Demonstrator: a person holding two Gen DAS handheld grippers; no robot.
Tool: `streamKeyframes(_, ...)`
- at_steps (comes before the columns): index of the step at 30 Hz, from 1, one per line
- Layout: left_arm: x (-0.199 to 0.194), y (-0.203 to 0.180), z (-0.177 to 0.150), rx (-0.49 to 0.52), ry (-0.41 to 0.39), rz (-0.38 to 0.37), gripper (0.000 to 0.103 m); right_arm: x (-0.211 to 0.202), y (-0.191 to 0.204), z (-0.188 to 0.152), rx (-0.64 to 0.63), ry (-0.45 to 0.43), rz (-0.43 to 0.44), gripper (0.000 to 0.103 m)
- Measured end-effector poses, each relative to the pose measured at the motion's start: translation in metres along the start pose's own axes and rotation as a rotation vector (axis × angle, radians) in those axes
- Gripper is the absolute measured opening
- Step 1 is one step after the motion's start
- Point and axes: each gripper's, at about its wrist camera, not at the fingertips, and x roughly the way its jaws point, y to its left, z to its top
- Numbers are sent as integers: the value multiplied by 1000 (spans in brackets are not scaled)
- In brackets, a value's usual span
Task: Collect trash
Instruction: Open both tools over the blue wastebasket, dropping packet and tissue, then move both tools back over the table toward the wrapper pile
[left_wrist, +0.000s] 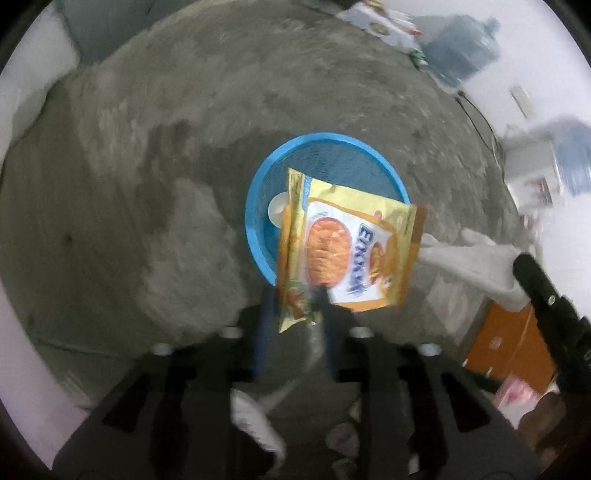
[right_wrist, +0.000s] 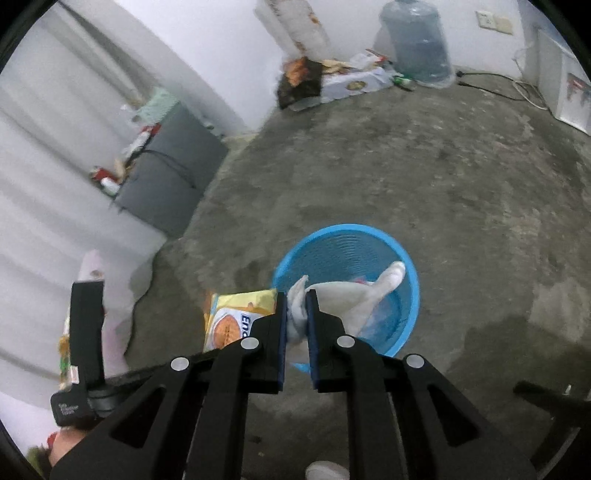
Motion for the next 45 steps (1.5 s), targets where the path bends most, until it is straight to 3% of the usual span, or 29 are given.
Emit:
streamKeyframes(3, 11, 6, -4, -66, 11, -23, 51, 15, -12, 1, 21, 29, -39, 42)
streamKeyframes(7, 16, 3, -14, -76, 42, -71, 56, 19, -25, -8, 31, 35, -48, 50)
streamKeyframes(12, -10, 6, -22, -67, 16, -109, 60, 5, -30, -26, 74, 41, -51, 50)
streamKeyframes(17, -45, 27, -42, -141, 14, -200, 61, -34, 8, -47, 7, 3, -10, 66)
streamKeyframes(21, -84, 46, -63, -170, -34, -209, 61, -63, 48, -62, -121, -25, 13, 75)
streamKeyframes(26, -144, 80, -96, -204, -124, -252, 61, -90, 91, -83, -276, -31, 23, 77)
streamKeyframes(32, -206, 132, -154, -278, -228, -313, 61, -120, 126, -104, -372, -30, 108, 77)
streamKeyframes(35, -246, 154, -187, -270, -330, -324, 61, -133, 145, -114, -419, -28, 155, 77)
streamKeyframes(41, -340, 200, -250, -219, -584, -239, 61, -145, 175, -139, -456, 20, 274, 77)
streamKeyframes(45, -388, 246, -292, -290, -712, -142, 62, -137, 203, -154, -459, 94, 377, 77)
